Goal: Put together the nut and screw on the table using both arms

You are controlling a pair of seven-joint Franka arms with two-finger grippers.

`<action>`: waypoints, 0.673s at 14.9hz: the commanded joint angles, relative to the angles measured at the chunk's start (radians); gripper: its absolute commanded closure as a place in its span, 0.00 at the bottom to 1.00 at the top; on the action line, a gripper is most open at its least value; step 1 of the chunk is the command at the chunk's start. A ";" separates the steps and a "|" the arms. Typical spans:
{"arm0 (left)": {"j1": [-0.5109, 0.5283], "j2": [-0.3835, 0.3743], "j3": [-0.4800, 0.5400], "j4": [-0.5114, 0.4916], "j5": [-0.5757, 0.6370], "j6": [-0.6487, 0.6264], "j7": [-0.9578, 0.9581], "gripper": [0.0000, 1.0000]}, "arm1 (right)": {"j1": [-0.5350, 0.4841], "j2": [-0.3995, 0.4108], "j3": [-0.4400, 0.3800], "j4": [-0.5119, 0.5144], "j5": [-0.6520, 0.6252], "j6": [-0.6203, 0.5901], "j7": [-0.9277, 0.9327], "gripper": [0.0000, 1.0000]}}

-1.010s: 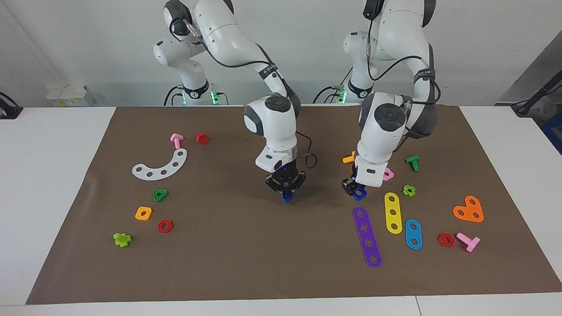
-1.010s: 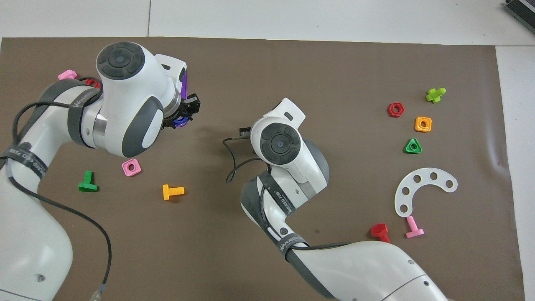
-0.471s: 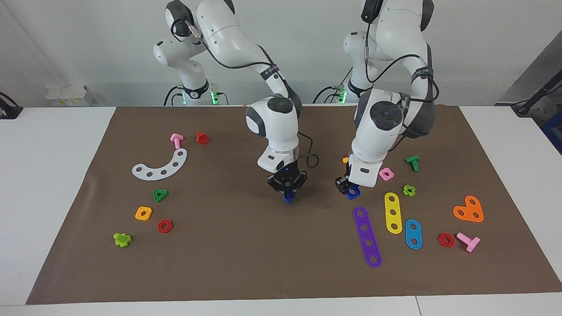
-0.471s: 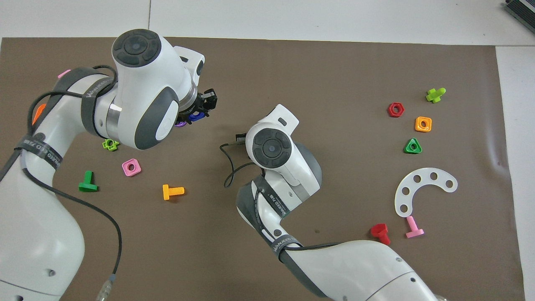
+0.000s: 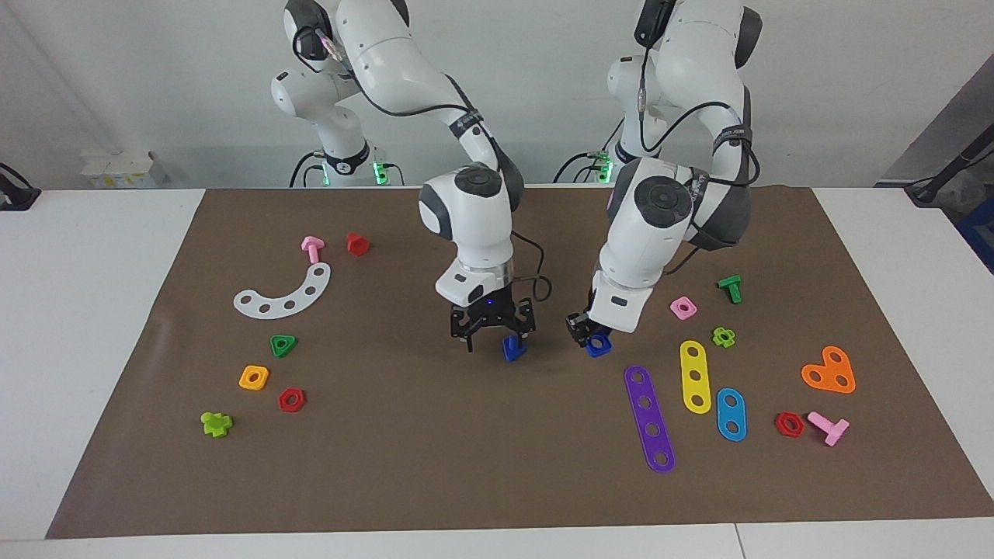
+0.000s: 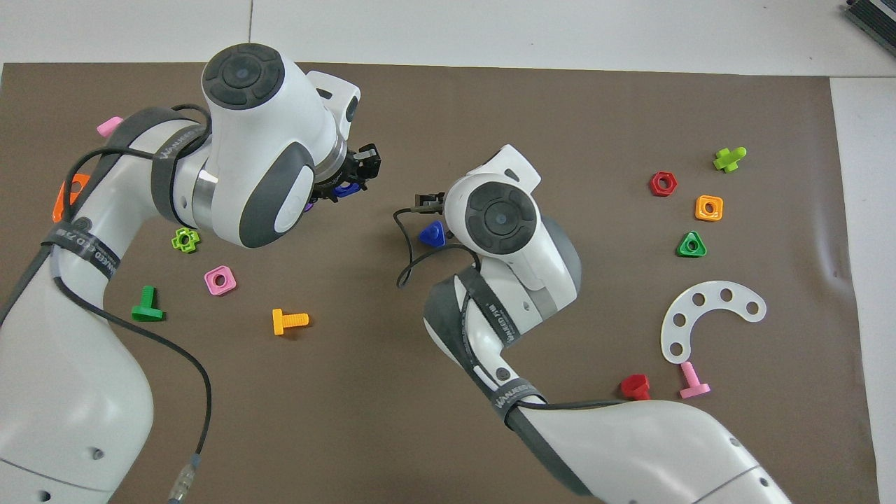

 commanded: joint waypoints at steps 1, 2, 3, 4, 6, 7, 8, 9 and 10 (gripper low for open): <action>-0.056 0.025 0.012 0.026 -0.027 0.035 0.010 1.00 | -0.098 -0.136 0.014 -0.029 -0.012 -0.136 -0.078 0.00; -0.079 0.034 0.012 0.024 -0.029 0.058 0.006 1.00 | -0.132 -0.166 0.014 -0.027 -0.005 -0.181 -0.124 0.00; -0.110 0.051 0.014 0.026 -0.033 0.072 0.002 1.00 | -0.165 -0.192 0.015 -0.026 -0.003 -0.224 -0.168 0.00; -0.139 0.059 0.015 0.027 -0.042 0.081 -0.006 1.00 | -0.199 -0.222 0.015 -0.027 0.000 -0.268 -0.200 0.00; -0.170 0.072 0.017 0.026 -0.045 0.100 -0.026 1.00 | -0.264 -0.276 0.015 -0.029 0.047 -0.383 -0.263 0.00; -0.187 0.082 0.017 0.024 -0.044 0.110 -0.036 1.00 | -0.297 -0.302 0.014 -0.032 0.072 -0.443 -0.302 0.00; -0.195 0.083 0.018 0.024 -0.044 0.115 -0.043 1.00 | -0.330 -0.324 0.014 -0.036 0.080 -0.504 -0.340 0.00; -0.196 0.083 0.018 0.023 -0.042 0.115 -0.047 1.00 | -0.359 -0.344 0.014 -0.044 0.080 -0.550 -0.368 0.00; -0.204 0.082 0.020 0.018 -0.038 0.115 -0.049 1.00 | -0.385 -0.364 0.014 -0.058 0.080 -0.589 -0.382 0.00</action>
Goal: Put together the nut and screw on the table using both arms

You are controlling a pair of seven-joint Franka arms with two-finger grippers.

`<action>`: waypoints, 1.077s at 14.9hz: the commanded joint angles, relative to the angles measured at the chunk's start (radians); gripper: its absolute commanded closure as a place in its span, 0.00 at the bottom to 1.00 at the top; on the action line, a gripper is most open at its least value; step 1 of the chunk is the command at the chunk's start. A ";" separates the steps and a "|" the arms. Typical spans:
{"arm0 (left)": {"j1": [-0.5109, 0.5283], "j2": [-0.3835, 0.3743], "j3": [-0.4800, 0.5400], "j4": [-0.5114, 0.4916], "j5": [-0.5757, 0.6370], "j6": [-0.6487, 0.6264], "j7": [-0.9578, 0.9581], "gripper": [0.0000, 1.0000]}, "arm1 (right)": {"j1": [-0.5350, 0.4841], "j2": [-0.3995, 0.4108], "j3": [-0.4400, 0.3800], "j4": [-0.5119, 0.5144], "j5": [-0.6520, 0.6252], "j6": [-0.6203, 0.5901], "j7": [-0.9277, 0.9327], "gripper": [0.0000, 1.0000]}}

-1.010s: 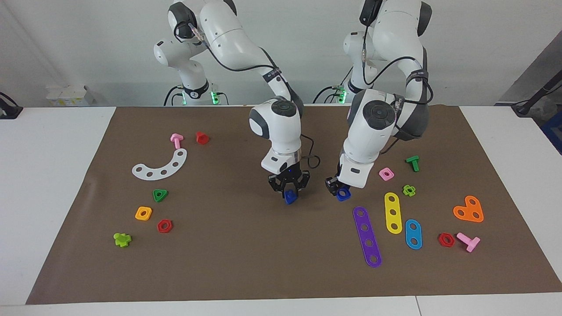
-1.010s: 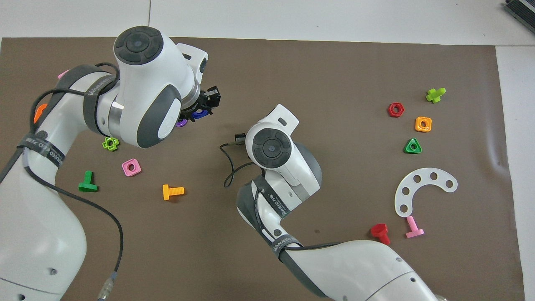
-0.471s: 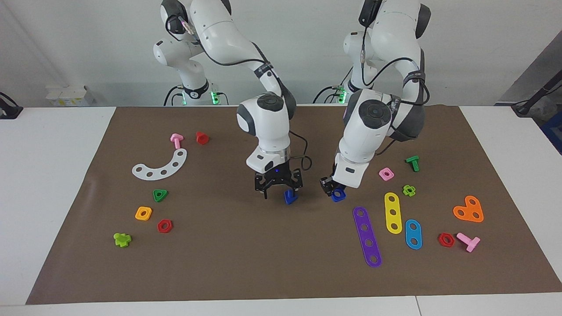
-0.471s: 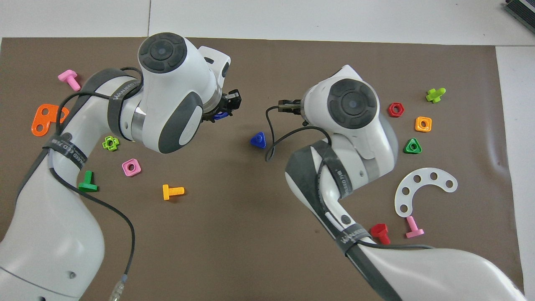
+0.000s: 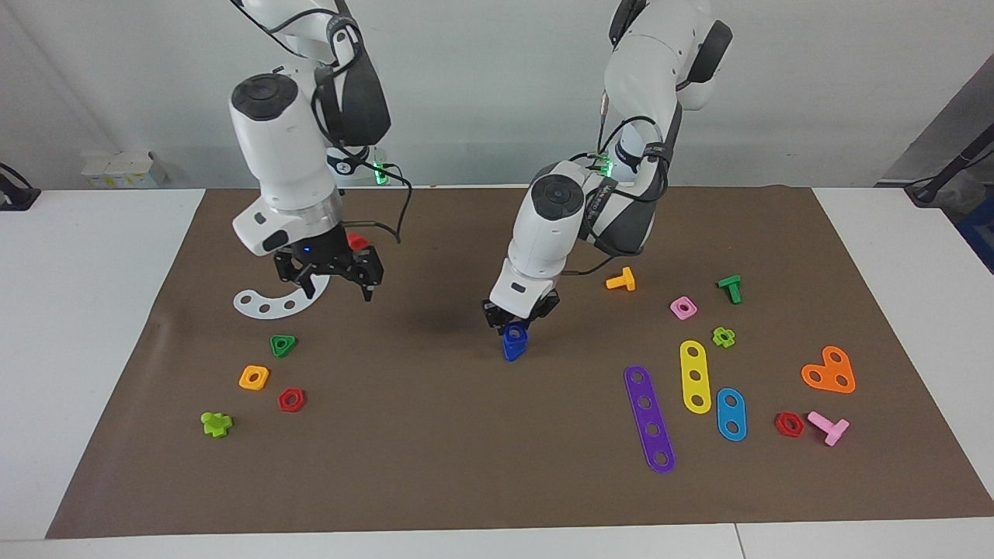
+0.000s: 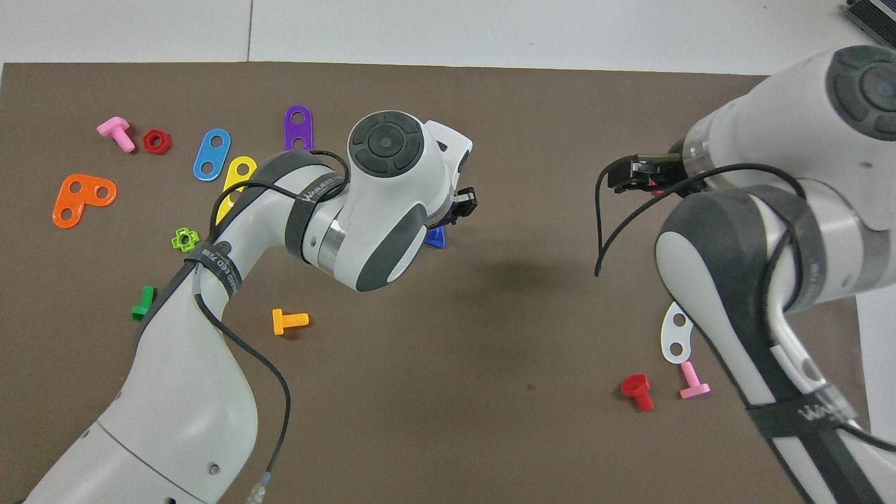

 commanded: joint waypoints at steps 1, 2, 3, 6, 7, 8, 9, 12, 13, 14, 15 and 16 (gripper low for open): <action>-0.019 0.008 0.023 0.005 -0.010 0.006 -0.006 1.00 | -0.074 -0.073 0.015 -0.070 0.023 -0.080 -0.055 0.00; -0.020 0.008 0.029 0.000 -0.007 0.006 -0.006 1.00 | -0.100 -0.090 0.015 -0.088 0.023 -0.100 -0.058 0.00; -0.020 0.008 0.030 0.000 -0.001 0.006 -0.006 1.00 | -0.122 -0.104 0.014 -0.105 0.023 -0.117 -0.069 0.00; -0.021 0.005 0.033 -0.044 0.008 0.047 -0.006 1.00 | -0.198 -0.147 0.014 -0.163 0.023 -0.147 -0.141 0.00; -0.021 0.003 0.033 -0.060 0.011 0.061 -0.006 1.00 | -0.224 -0.156 0.014 -0.186 0.023 -0.147 -0.176 0.00; -0.021 0.003 0.033 -0.063 0.011 0.064 -0.006 1.00 | -0.250 -0.168 0.012 -0.206 0.022 -0.147 -0.210 0.00; -0.021 0.002 0.033 -0.068 0.011 0.064 -0.009 1.00 | -0.279 -0.174 0.013 -0.219 0.022 -0.147 -0.245 0.00; -0.026 -0.002 0.033 -0.083 0.013 0.068 -0.009 1.00 | -0.318 -0.193 0.010 -0.196 0.014 -0.147 -0.336 0.00; -0.026 -0.003 0.033 -0.094 0.013 0.073 -0.009 1.00 | -0.318 -0.198 0.010 -0.161 0.006 -0.150 -0.339 0.00; -0.027 -0.006 0.033 -0.107 0.013 0.088 -0.011 1.00 | -0.318 -0.196 0.010 -0.124 0.003 -0.175 -0.339 0.00; -0.027 -0.011 0.033 -0.133 0.013 0.110 -0.013 1.00 | -0.315 -0.191 0.012 -0.081 -0.001 -0.199 -0.339 0.00; -0.030 -0.012 0.033 -0.147 0.013 0.128 -0.016 1.00 | -0.307 -0.188 0.013 -0.043 -0.015 -0.228 -0.339 0.00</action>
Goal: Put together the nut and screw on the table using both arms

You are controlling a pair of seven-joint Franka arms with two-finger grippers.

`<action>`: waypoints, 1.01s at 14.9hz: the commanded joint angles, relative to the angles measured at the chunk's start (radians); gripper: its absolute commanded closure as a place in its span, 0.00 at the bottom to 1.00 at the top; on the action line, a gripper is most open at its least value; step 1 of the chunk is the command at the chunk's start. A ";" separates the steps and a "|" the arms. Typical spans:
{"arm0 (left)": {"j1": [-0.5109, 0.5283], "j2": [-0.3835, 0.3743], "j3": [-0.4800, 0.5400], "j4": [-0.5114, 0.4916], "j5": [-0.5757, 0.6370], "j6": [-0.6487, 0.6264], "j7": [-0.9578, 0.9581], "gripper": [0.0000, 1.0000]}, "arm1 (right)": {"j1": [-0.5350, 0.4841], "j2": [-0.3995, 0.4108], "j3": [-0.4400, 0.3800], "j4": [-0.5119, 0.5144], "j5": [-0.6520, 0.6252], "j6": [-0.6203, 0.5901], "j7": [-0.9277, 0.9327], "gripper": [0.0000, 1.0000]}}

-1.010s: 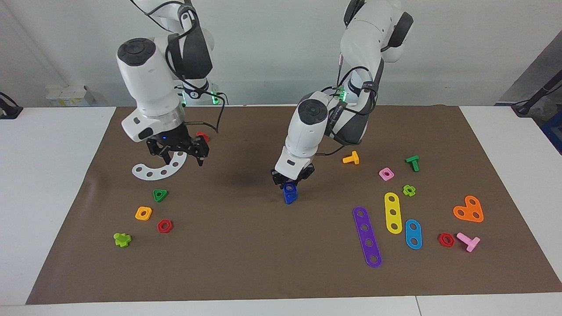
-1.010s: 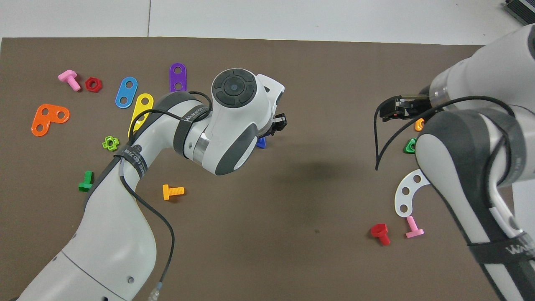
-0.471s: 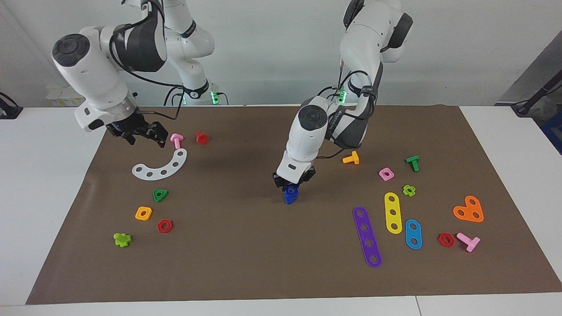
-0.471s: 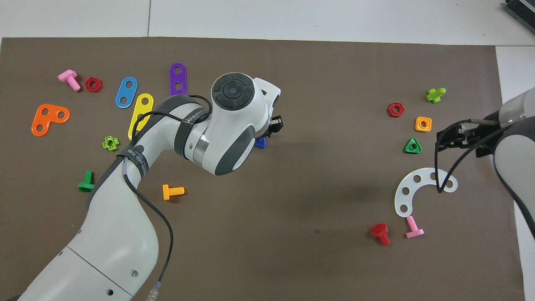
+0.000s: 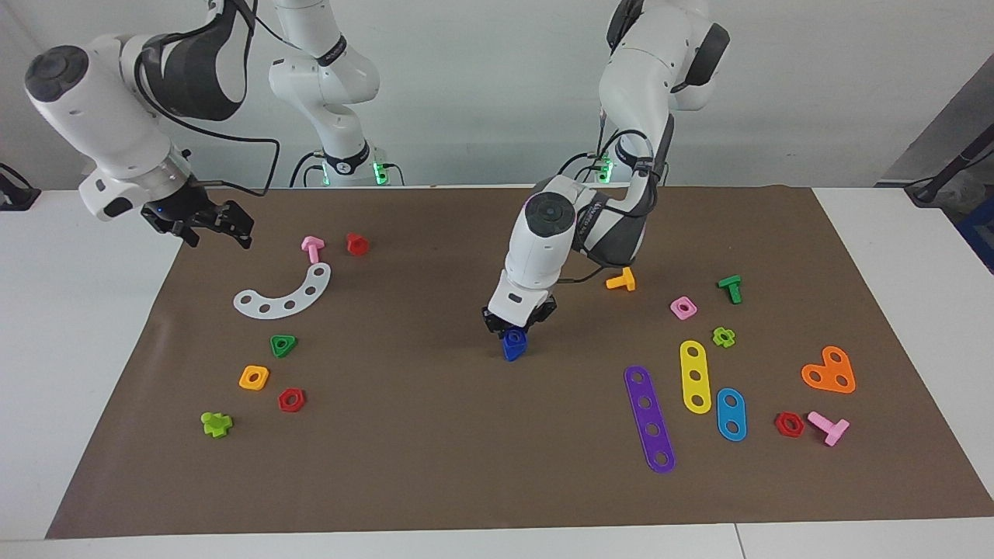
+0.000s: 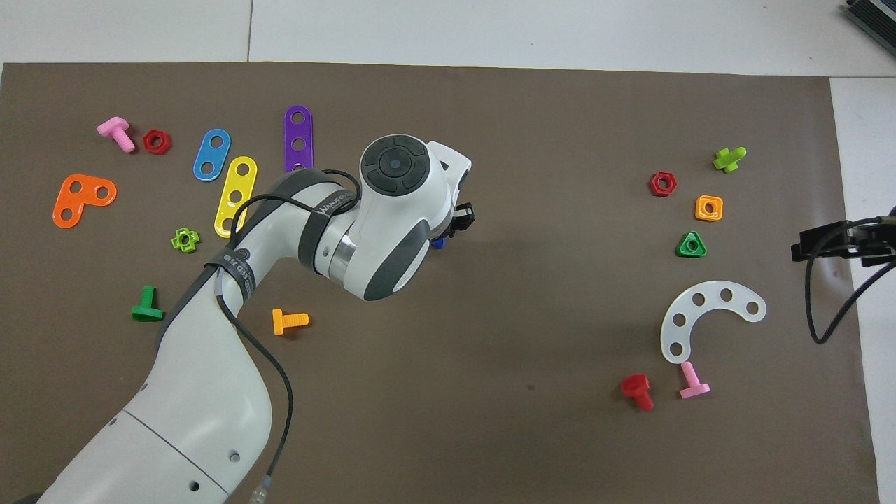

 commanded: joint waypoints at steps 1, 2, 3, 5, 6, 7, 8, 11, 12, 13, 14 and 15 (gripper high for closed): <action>-0.023 -0.021 0.021 -0.061 0.011 0.056 -0.019 1.00 | 0.004 -0.002 0.017 0.104 -0.022 -0.080 -0.020 0.00; -0.023 -0.020 0.021 -0.061 0.012 0.058 -0.019 1.00 | 0.004 -0.008 0.020 0.126 -0.023 -0.099 -0.020 0.00; -0.023 -0.018 0.021 -0.062 0.024 0.058 -0.020 1.00 | 0.005 -0.009 0.023 0.147 -0.032 -0.108 -0.020 0.00; -0.023 -0.018 0.023 -0.067 0.035 0.059 -0.025 1.00 | 0.014 -0.003 0.028 0.202 -0.078 -0.152 -0.018 0.00; -0.025 -0.020 0.023 -0.068 0.035 0.061 -0.025 1.00 | 0.023 -0.002 0.031 0.205 -0.078 -0.162 -0.014 0.00; -0.023 -0.018 0.023 -0.068 0.046 0.061 -0.023 1.00 | 0.024 -0.003 0.029 0.204 -0.071 -0.159 -0.014 0.00; -0.023 -0.018 0.021 -0.068 0.058 0.062 -0.023 1.00 | 0.025 -0.005 0.029 0.201 -0.063 -0.166 -0.006 0.00; -0.023 -0.018 0.021 -0.068 0.072 0.076 -0.020 0.49 | 0.059 -0.023 0.023 0.163 -0.059 -0.189 0.016 0.00; -0.023 -0.018 0.021 -0.067 0.072 0.076 -0.020 0.14 | 0.063 -0.025 0.017 0.156 -0.043 -0.200 0.032 0.00; -0.023 -0.018 0.021 -0.067 0.074 0.078 -0.020 0.00 | 0.066 -0.025 0.016 0.155 -0.037 -0.194 0.045 0.00; -0.022 -0.017 0.021 -0.067 0.084 0.079 -0.020 0.00 | 0.079 -0.025 0.016 0.153 -0.037 -0.192 0.049 0.00; -0.022 -0.017 0.021 -0.065 0.089 0.081 -0.019 0.00 | 0.085 -0.028 0.014 0.147 -0.037 -0.188 0.052 0.00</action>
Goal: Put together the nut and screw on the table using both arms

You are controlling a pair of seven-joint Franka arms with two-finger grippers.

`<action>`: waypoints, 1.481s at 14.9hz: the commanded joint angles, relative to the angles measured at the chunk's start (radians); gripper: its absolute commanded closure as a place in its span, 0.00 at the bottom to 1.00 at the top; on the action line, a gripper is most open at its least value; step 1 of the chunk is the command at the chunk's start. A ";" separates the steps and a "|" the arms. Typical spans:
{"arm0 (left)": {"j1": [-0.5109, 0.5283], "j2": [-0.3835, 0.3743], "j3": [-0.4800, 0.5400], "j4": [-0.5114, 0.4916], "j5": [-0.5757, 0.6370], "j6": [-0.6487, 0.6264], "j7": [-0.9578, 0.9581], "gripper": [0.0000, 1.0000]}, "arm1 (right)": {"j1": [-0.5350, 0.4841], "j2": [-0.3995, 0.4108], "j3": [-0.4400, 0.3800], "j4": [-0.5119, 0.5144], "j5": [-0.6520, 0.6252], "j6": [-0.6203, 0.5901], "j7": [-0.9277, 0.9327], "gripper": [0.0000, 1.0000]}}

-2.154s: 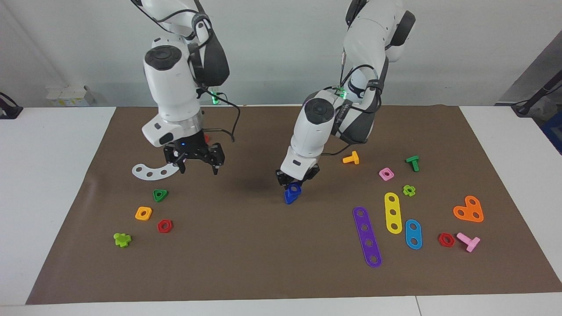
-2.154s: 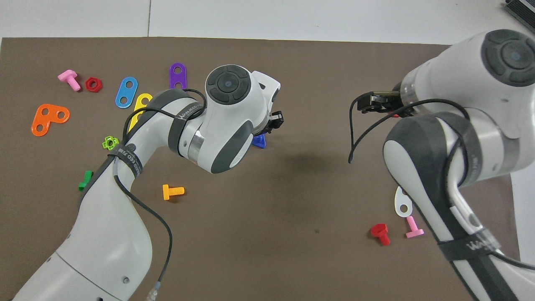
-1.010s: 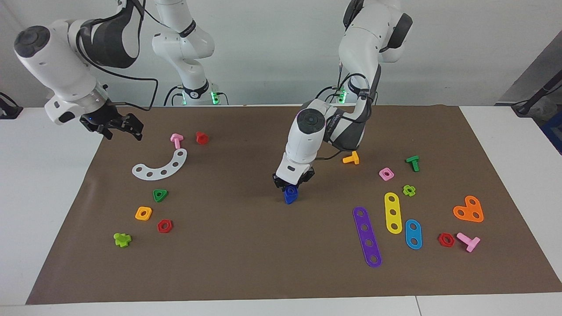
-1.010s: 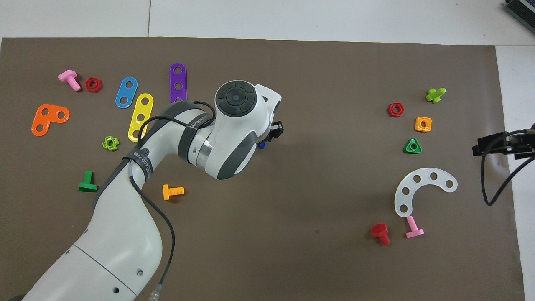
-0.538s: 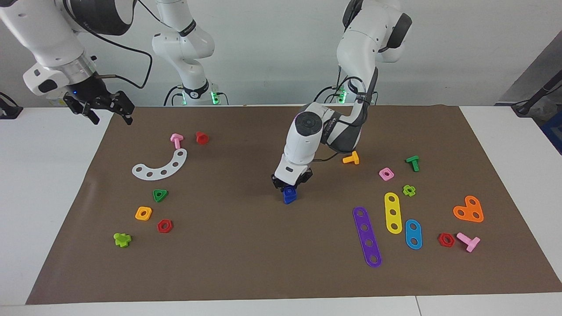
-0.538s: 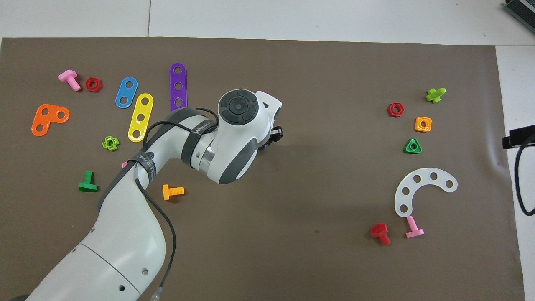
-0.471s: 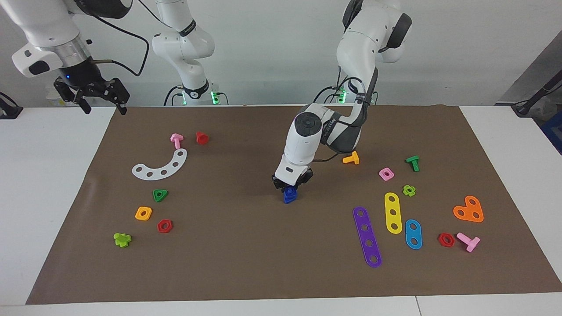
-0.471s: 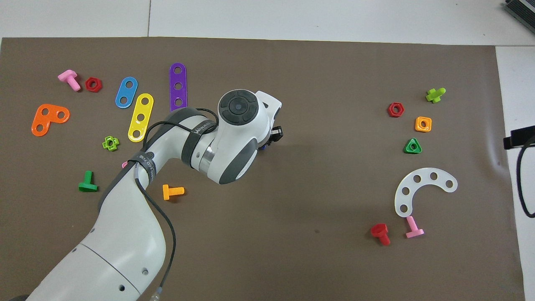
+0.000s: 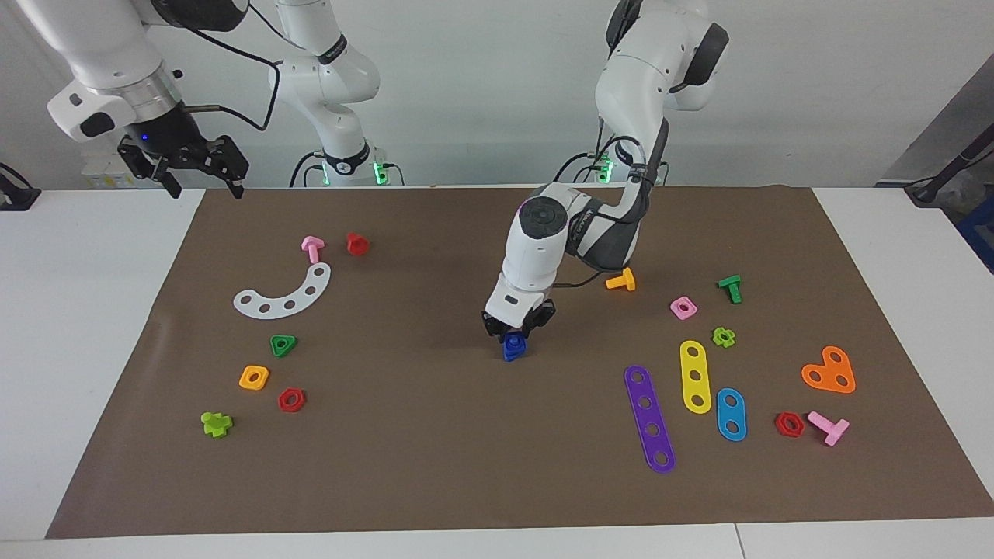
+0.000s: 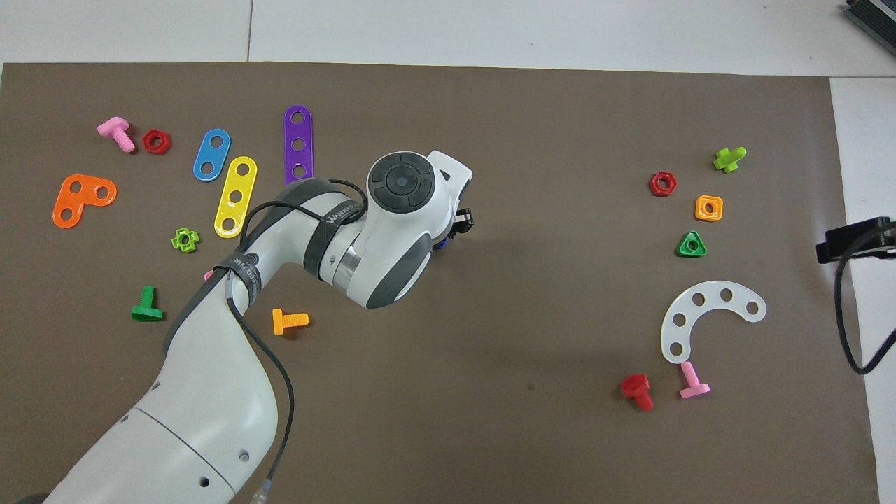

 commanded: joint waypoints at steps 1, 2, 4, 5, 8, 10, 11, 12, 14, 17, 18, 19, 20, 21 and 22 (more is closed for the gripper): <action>-0.018 -0.017 0.020 -0.022 0.034 0.024 -0.016 0.00 | 0.018 -0.019 -0.008 -0.033 0.011 0.000 0.028 0.00; -0.016 -0.017 0.020 -0.017 0.034 0.018 -0.016 0.00 | 0.021 -0.029 -0.010 -0.046 0.011 0.001 0.041 0.00; -0.007 -0.012 0.020 0.050 0.037 -0.078 -0.012 0.00 | 0.021 -0.033 -0.010 -0.057 0.011 0.000 0.044 0.00; -0.001 -0.011 0.021 0.091 0.034 -0.158 -0.007 0.00 | 0.021 -0.033 -0.012 -0.057 0.011 0.000 0.044 0.00; 0.069 -0.027 0.018 0.179 0.032 -0.316 0.048 0.00 | 0.024 -0.035 -0.012 -0.056 0.009 0.000 0.046 0.00; 0.140 -0.104 0.012 0.175 0.008 -0.373 0.175 0.00 | 0.023 -0.036 -0.010 -0.056 0.009 0.000 0.046 0.00; 0.172 -0.142 0.017 0.172 -0.017 -0.417 0.262 0.00 | 0.023 -0.036 -0.010 -0.054 0.011 0.000 0.041 0.00; 0.213 -0.168 0.020 0.172 -0.035 -0.468 0.351 0.00 | 0.026 -0.036 -0.002 -0.048 0.012 0.000 0.040 0.00; 0.305 -0.216 0.020 0.158 -0.038 -0.526 0.518 0.00 | 0.029 -0.038 0.005 -0.050 0.012 -0.009 0.038 0.00; 0.431 -0.267 0.026 0.113 -0.038 -0.557 0.759 0.00 | 0.024 -0.038 0.005 -0.050 0.012 -0.006 0.038 0.00; 0.479 -0.282 0.026 0.095 -0.038 -0.559 0.833 0.00 | 0.024 -0.038 0.005 -0.050 0.012 -0.006 0.038 0.00; 0.520 -0.294 0.026 0.078 -0.038 -0.559 0.894 0.00 | 0.026 -0.038 0.005 -0.050 0.012 -0.006 0.040 0.00; 0.556 -0.308 0.026 0.060 -0.038 -0.559 0.942 0.00 | 0.026 -0.038 0.005 -0.050 0.012 -0.006 0.038 0.00; 0.582 -0.322 0.026 0.049 -0.037 -0.560 0.965 0.00 | 0.026 -0.038 0.005 -0.050 0.012 -0.006 0.038 0.00; 0.603 -0.336 0.026 0.044 -0.037 -0.560 0.970 0.00 | 0.026 -0.038 0.005 -0.050 0.012 -0.006 0.038 0.00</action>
